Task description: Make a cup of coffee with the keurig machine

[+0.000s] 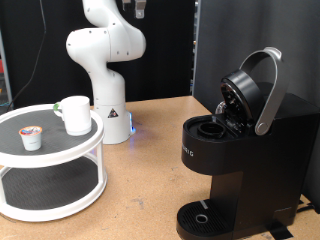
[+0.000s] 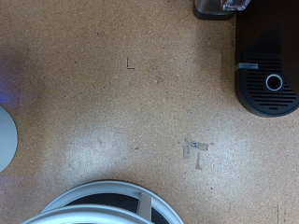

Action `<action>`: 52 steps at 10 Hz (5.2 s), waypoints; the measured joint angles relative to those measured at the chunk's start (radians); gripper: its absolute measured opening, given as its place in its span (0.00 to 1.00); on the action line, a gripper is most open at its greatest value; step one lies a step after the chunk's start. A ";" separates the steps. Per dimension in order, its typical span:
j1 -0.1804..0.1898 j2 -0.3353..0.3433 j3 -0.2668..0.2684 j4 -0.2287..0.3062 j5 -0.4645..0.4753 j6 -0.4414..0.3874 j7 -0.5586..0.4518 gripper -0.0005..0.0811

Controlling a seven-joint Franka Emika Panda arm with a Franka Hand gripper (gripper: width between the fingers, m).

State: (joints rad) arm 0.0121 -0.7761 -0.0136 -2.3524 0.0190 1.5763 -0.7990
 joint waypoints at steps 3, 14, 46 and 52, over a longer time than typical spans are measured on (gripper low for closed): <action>-0.001 -0.012 -0.056 -0.016 0.027 0.041 -0.049 0.99; -0.038 0.032 -0.290 -0.025 -0.216 0.048 -0.372 0.99; -0.094 0.207 -0.503 -0.330 -0.375 0.667 -0.435 0.99; -0.123 0.255 -0.506 -0.369 -0.425 0.754 -0.418 0.99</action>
State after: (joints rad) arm -0.1109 -0.5209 -0.5196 -2.7215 -0.4056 2.3300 -1.2168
